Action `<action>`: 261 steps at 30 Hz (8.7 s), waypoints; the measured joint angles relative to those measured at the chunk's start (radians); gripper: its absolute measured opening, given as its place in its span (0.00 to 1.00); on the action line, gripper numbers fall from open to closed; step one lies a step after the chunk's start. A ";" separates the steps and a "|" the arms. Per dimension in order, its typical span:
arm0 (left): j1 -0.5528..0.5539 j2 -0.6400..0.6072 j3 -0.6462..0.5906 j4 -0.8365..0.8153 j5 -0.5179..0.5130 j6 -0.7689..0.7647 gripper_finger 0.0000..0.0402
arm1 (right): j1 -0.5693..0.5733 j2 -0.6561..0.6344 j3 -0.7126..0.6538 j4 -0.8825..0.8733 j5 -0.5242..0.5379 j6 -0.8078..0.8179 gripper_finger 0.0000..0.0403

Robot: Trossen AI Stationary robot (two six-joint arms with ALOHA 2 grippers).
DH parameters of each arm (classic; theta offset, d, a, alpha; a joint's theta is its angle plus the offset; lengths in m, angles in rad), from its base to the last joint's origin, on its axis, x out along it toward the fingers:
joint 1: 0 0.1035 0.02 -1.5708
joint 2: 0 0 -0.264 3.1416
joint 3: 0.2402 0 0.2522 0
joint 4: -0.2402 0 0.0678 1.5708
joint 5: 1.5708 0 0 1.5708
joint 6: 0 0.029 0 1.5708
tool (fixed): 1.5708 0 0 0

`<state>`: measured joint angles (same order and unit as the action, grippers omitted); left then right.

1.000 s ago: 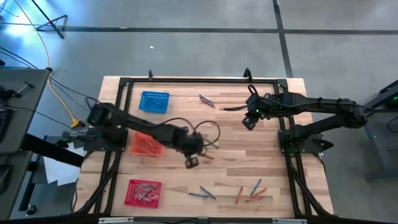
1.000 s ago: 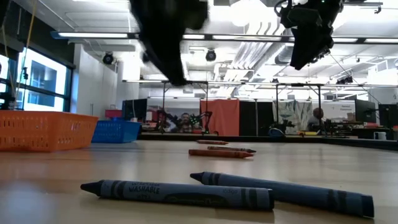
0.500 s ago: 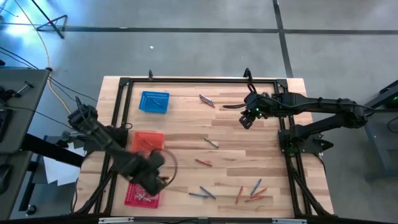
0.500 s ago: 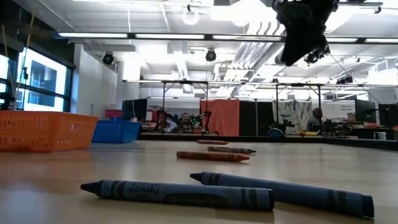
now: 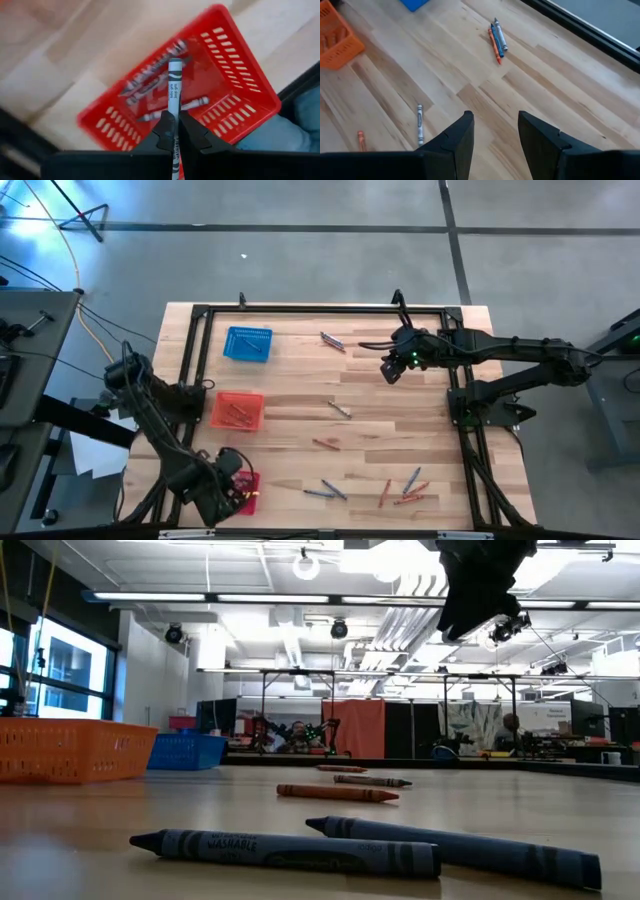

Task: Sort crayons
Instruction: Put the gray crayon into the red bin, then put the orange crayon into the orange bin, then put the gray crayon into the red bin

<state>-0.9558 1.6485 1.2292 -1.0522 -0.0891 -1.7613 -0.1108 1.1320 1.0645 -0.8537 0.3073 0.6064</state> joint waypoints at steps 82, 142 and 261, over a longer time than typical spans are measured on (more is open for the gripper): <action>0.832 0.228 -0.027 0.742 -0.005 1.713 0.16 | 0.000 0.001 0.000 -0.116 -0.075 0.042 0.37; 0.934 0.395 -0.021 0.782 0.096 1.739 0.01 | 0.000 0.001 0.000 -0.115 -0.075 0.022 0.37; 0.984 -0.218 -0.273 0.625 -0.207 1.679 0.17 | -0.029 0.001 0.000 -0.095 -0.076 0.068 0.37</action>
<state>0.0277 1.4309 0.9565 -0.4272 -0.2957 -0.0819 -0.1399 1.1332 1.0649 -0.9485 0.2314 0.6739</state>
